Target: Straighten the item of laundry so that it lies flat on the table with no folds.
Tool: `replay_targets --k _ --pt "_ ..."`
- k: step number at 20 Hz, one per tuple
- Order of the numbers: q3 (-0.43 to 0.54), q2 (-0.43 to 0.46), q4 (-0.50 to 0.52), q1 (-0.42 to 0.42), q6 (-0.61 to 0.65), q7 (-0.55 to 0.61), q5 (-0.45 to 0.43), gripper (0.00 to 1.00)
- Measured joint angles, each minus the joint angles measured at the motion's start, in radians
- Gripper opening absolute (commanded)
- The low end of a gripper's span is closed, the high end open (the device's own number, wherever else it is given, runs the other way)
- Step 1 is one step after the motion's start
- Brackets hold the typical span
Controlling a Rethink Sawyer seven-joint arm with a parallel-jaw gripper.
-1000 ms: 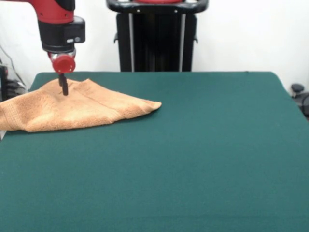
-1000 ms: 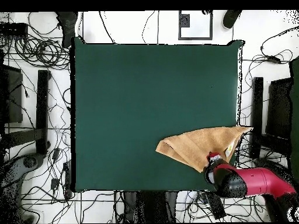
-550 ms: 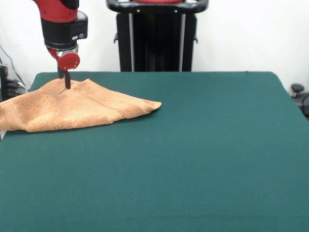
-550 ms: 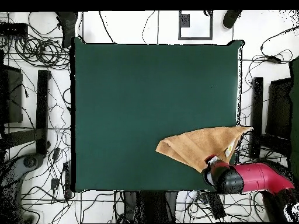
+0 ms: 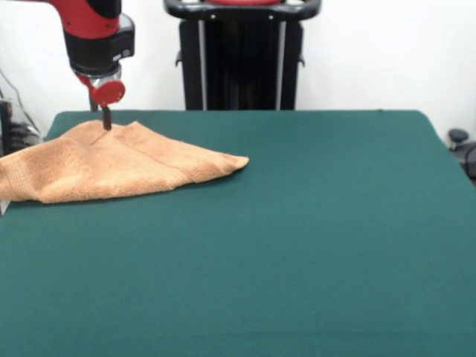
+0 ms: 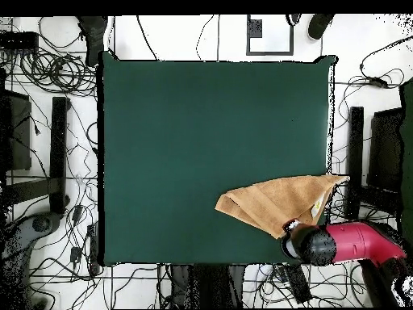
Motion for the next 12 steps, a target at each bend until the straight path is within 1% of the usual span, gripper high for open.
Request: replay_targets --k 7,12 --pt "-0.001 0.074 -0.04 0.0 -0.008 0.0 0.0 1.0" --pt "-0.012 0.081 -0.041 0.001 -0.037 0.0 0.0 1.0"
